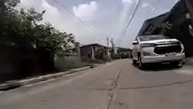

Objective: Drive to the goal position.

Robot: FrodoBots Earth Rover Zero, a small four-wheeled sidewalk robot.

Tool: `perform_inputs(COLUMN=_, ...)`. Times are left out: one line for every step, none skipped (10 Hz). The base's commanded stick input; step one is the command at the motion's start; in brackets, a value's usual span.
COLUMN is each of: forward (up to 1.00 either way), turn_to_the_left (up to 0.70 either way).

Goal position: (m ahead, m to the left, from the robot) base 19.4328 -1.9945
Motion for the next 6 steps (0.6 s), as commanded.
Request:
perform_inputs(forward=1.0, turn_to_the_left=-0.35)
perform_inputs(forward=1.0, turn_to_the_left=-0.21)
perform_inputs(forward=1.0, turn_to_the_left=0.0)
perform_inputs(forward=1.0, turn_to_the_left=0.0)
perform_inputs(forward=1.0, turn_to_the_left=-0.01)
perform_inputs(forward=1.0, turn_to_the_left=-0.07)
